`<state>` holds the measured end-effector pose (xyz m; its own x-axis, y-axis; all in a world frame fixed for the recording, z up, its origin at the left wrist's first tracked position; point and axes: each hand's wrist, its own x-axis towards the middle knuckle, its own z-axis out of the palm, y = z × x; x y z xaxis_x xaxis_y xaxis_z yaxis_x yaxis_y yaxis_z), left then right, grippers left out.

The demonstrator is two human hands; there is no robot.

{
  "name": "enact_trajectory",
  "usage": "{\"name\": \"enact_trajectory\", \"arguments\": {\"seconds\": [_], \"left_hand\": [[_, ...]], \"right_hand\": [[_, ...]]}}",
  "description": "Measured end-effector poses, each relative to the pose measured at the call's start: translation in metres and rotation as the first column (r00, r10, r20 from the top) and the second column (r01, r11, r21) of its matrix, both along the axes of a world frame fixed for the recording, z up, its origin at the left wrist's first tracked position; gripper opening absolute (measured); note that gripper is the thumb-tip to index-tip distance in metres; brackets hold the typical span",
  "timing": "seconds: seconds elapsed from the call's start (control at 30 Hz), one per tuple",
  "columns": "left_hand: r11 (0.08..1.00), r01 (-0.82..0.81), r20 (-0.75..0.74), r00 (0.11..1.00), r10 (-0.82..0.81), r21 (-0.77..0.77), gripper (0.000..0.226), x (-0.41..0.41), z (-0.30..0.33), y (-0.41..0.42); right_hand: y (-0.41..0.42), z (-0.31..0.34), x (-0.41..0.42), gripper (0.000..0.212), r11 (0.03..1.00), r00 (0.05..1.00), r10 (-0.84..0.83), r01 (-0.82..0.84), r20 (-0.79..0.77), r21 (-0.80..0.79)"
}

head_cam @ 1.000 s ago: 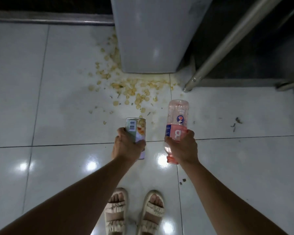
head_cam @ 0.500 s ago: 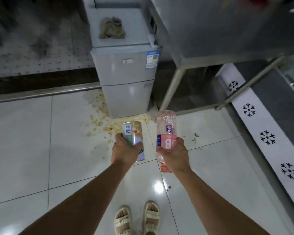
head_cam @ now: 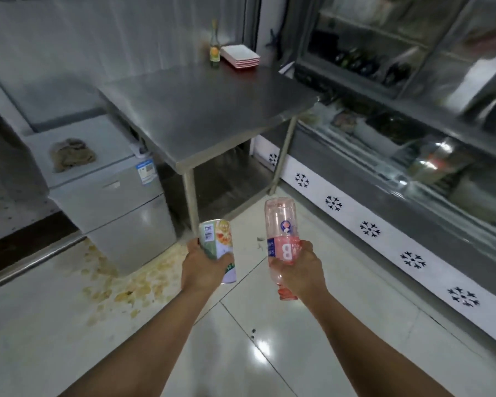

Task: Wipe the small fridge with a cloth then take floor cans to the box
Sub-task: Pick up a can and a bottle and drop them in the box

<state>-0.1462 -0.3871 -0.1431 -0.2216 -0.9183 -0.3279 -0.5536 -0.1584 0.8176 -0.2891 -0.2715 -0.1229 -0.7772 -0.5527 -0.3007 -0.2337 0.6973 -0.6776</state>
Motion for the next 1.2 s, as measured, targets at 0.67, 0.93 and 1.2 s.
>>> {"name": "enact_trajectory", "arguments": {"seconds": [0.67,0.93,1.2], "left_hand": [[0.817,0.574,-0.161,0.803,-0.574,-0.048,0.052,-0.220,0.093,0.366],[0.600,0.798,-0.175,0.584,-0.793,-0.058,0.053,-0.300,0.106,0.527],[0.373,0.926,-0.159,0.360,-0.919,-0.059,0.055,-0.381,0.113,0.658]], "right_hand": [[0.421,0.093,-0.131,0.061,0.845,0.844,-0.531,0.521,-0.073,-0.124],[0.601,0.103,-0.157,0.060,0.628,0.621,-0.778,0.770,-0.094,-0.113],[0.721,0.113,-0.191,0.066,0.413,0.404,-0.909,0.905,-0.102,-0.105]]}}
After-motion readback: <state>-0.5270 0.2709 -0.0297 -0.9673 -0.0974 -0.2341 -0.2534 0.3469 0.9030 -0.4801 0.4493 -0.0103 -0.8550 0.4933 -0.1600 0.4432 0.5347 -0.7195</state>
